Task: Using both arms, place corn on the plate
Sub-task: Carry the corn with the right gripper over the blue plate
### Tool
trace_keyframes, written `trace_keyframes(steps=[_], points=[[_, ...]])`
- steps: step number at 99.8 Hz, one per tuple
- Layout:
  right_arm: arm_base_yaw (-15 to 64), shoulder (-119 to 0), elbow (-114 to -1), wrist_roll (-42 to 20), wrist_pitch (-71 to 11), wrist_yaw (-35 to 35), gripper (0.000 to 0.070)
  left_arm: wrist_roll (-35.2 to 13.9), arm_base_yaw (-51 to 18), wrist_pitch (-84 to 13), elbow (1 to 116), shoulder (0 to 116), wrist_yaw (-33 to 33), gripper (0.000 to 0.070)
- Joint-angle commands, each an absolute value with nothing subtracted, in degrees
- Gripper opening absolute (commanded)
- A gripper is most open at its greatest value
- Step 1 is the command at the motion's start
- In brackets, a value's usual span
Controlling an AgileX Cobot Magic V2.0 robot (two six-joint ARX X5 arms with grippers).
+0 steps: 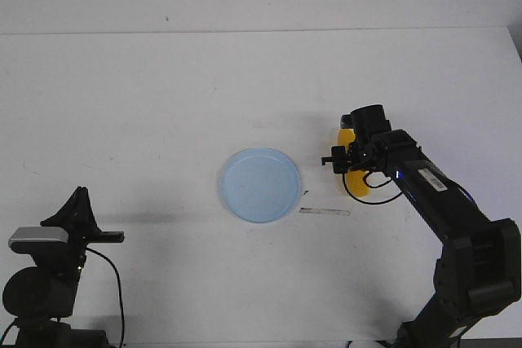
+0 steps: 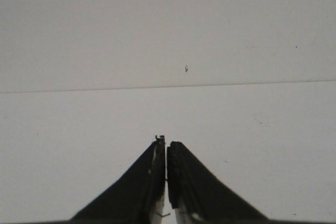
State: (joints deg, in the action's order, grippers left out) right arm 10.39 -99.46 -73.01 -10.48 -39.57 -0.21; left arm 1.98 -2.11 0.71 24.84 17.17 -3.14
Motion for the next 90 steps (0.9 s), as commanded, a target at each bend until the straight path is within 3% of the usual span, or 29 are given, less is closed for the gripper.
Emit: trace_keyframes(steps=[1,29,61,90], points=[[10.59,-100.99,-73.82,-10.02,-39.55,-0.12,0.0302,2.11,-2.04,1.39,24.97,17.10,-3.20,0.0001],[10.61,-98.80,-74.85,-10.44,-39.42,3.33,0.0302,2.11,-2.04,1.39,24.97,17.10,-3.20,0.0001],[15.18,-97.03,-75.81,-10.85,-35.73,30.15,0.0302,2.13,-2.04,1.39,24.97,17.10,-3.20,0.0001],[22.52,-98.54,-75.79,-12.64,-32.71,31.44,0.0302,2.11,-2.04,1.39,24.97,17.10,-3.20,0.0001]])
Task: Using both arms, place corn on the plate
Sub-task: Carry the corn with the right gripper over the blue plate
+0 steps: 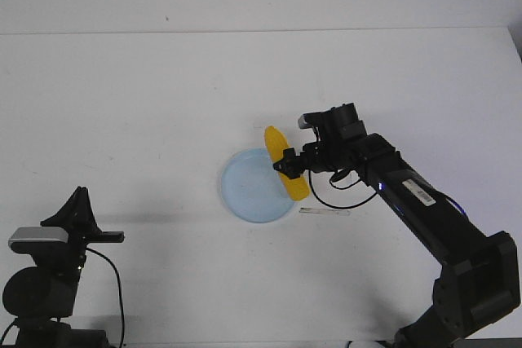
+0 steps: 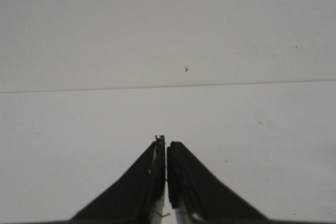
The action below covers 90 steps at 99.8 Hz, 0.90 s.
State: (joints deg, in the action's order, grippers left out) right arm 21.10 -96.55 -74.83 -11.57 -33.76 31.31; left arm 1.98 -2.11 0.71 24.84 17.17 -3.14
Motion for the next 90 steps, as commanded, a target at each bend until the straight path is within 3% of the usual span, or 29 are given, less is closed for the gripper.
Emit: trace_keyframes(steps=[1,37,55,78,90], points=[[22.76,-98.61,-75.79,-12.71,-32.67,31.42,0.0302,2.11,-2.04,1.39,24.97,17.10,-3.20,0.0001],[28.73,-102.74,-75.79,-15.66,-30.00,30.94,0.0302,2.11,-2.04,1.39,24.97,17.10,-3.20,0.0001],[29.74,-104.07,-75.79,-18.76,-30.26,25.30,0.0303,2.11,-2.04,1.39,24.97,17.10,-3.20,0.0001],[29.87,-104.36,-75.79,-18.87,-29.82,25.02,0.0306,2.13,-2.04,1.39,24.97,17.10,-3.20,0.0001],[30.04,-104.57,-75.79,-19.07,-29.98,23.70,0.0371,2.13,-2.04,1.39,24.97,17.10,-3.20,0.0001]])
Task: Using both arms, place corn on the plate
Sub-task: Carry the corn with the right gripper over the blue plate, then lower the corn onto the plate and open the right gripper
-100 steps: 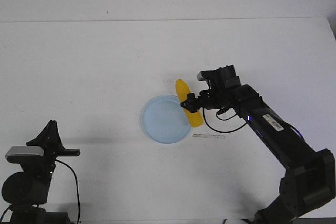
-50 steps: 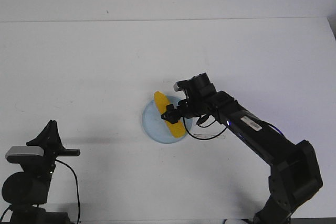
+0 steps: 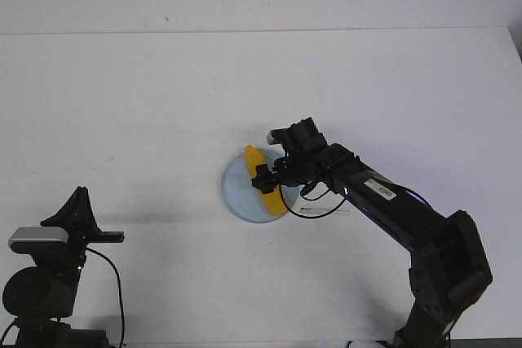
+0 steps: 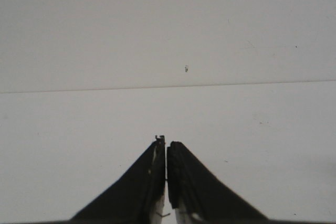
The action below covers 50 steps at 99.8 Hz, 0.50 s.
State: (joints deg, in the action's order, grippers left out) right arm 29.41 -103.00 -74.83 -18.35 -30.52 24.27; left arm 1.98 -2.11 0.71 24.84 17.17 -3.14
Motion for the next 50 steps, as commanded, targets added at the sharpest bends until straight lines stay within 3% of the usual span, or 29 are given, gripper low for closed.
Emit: trace_keyframes(steps=[1,20,35,50], points=[[30.06,-104.66,-75.79,-19.07,-29.93,23.62,0.0371,2.13,-2.04,1.39,24.97,17.10,-3.20,0.0001],[30.50,-105.49,-75.79,-19.07,-29.54,23.46,0.0386,2.11,-2.04,1.39,24.97,17.10,-3.20,0.0001],[30.70,-105.49,-75.79,-19.27,-29.12,23.51,0.0593,2.11,-2.04,1.39,24.97,17.10,-3.20,0.0001],[30.68,-105.49,-75.81,-19.25,-27.73,23.66,0.0606,2.13,-2.04,1.39,24.97,17.10,-3.20,0.0001]])
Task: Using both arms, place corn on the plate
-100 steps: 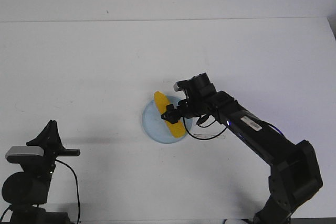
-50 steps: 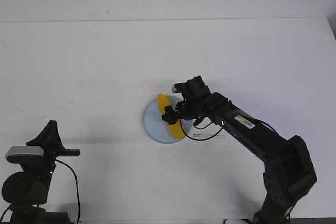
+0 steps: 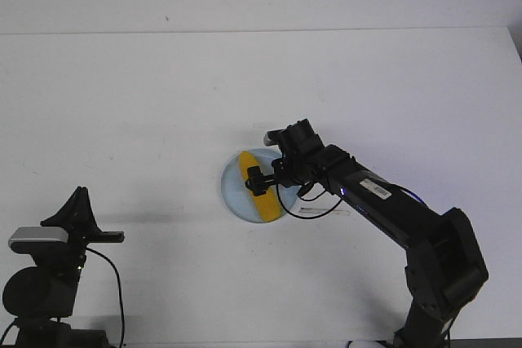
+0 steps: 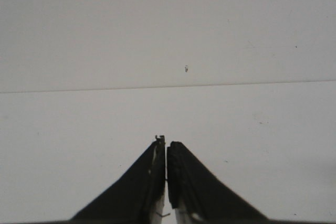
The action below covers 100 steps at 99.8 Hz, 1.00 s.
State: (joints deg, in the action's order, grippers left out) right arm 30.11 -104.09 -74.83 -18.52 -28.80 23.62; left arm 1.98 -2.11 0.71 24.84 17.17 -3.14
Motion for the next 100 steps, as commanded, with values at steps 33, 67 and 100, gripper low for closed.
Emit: trace_keyframes(steps=[33,67,100], points=[[30.52,-103.11,-77.67,-17.74,-25.26,23.99,0.0604,2.13,-2.04,1.39,24.97,17.10,-3.20,0.0001],[30.74,-97.69,-77.67,-7.77,-24.38,13.96,0.0006,2.13,-2.04,1.39,24.97,17.10,-3.20,0.0001],[29.04,-87.00,-72.55,-1.41,-25.85,6.85,0.0003,2.11,-2.04,1.39,24.97,17.10,-3.20,0.0001]])
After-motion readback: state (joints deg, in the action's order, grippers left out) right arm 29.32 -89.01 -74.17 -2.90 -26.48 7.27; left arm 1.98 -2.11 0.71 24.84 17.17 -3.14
